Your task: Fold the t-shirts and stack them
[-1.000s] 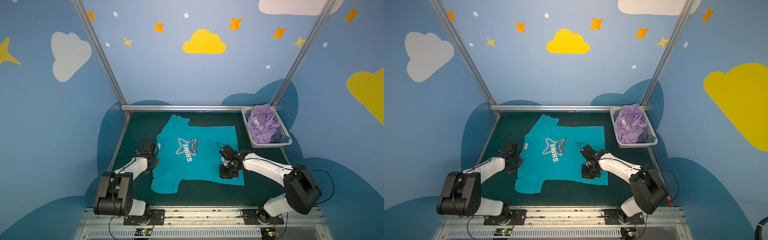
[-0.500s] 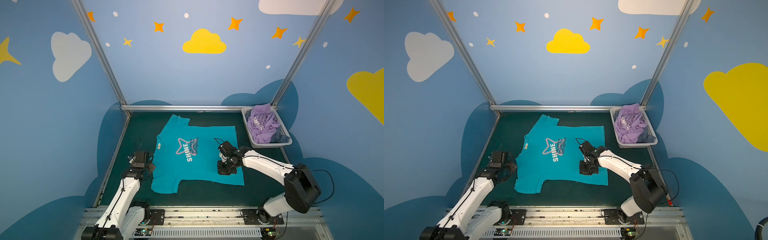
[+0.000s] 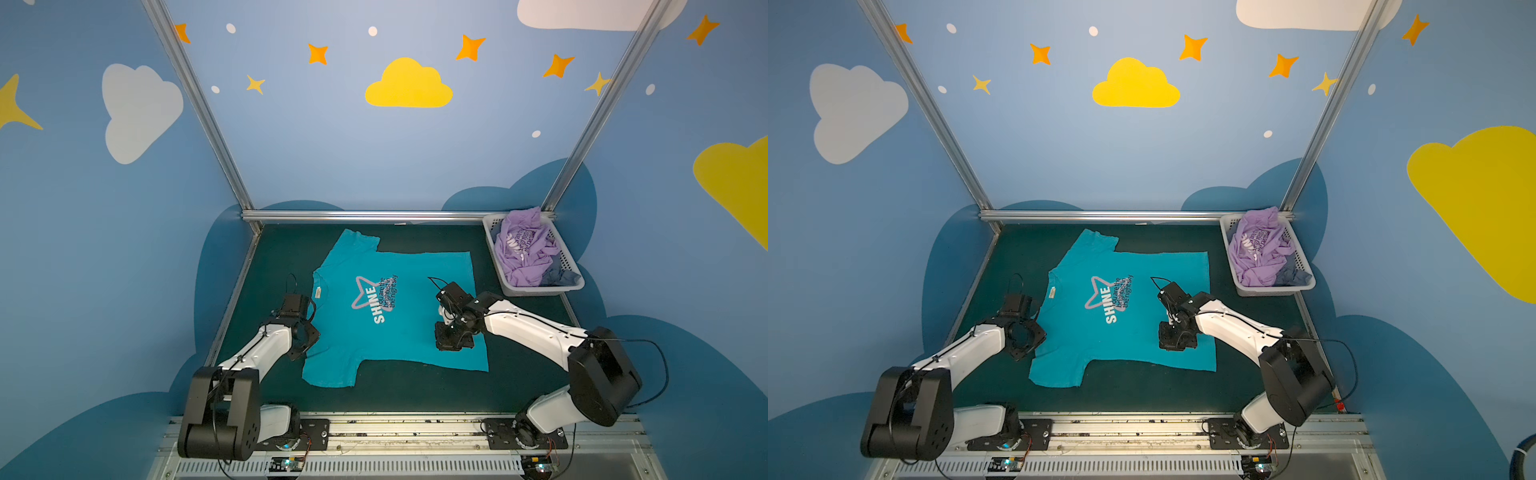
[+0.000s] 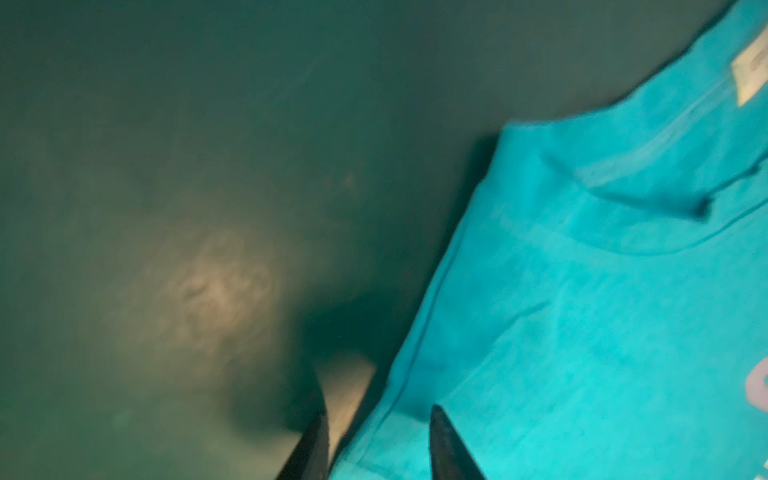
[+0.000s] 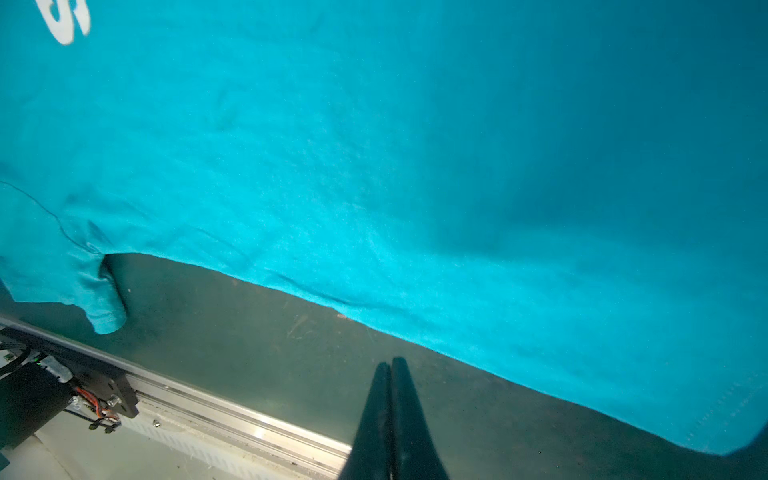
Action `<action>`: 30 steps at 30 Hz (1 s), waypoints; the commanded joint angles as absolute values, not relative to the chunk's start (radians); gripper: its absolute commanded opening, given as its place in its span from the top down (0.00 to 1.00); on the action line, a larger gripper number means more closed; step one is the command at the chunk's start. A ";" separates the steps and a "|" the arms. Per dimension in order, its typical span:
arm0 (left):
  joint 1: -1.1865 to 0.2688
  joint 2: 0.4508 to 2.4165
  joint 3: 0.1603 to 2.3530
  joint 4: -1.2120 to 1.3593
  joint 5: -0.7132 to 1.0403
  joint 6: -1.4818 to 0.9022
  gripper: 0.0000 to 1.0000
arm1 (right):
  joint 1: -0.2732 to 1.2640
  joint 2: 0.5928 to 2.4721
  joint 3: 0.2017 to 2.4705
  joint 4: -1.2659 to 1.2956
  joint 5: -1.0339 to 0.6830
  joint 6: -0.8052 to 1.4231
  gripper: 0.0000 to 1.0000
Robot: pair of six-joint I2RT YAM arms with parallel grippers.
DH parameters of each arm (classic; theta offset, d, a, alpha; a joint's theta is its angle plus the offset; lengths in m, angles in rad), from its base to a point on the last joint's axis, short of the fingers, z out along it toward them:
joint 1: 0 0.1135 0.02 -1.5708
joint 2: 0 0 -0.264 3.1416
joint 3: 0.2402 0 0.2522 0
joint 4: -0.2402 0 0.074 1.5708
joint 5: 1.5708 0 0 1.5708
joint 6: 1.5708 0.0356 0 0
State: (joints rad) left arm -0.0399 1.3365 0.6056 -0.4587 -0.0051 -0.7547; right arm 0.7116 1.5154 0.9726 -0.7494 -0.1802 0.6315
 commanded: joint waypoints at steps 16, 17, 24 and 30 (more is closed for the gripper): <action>-0.042 1.152 0.604 -0.683 -0.011 -0.742 0.96 | 0.715 1.597 1.010 -0.764 -0.187 0.622 1.00; -0.042 1.135 0.593 -0.688 -0.016 -0.749 0.96 | 0.713 1.603 1.015 -0.763 -0.188 0.621 1.00; -0.041 1.117 0.652 -0.737 -0.081 -0.782 0.51 | 0.679 1.629 1.100 -0.813 -0.188 0.576 1.00; -0.042 1.208 0.866 -0.620 -0.109 -0.802 0.30 | 0.540 1.653 1.263 -0.881 -0.158 0.502 1.00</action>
State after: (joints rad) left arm -0.0414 1.1561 0.7746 -0.6895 -0.0708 -0.7948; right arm 0.5953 1.6333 1.1873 -0.8227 -0.1825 0.5560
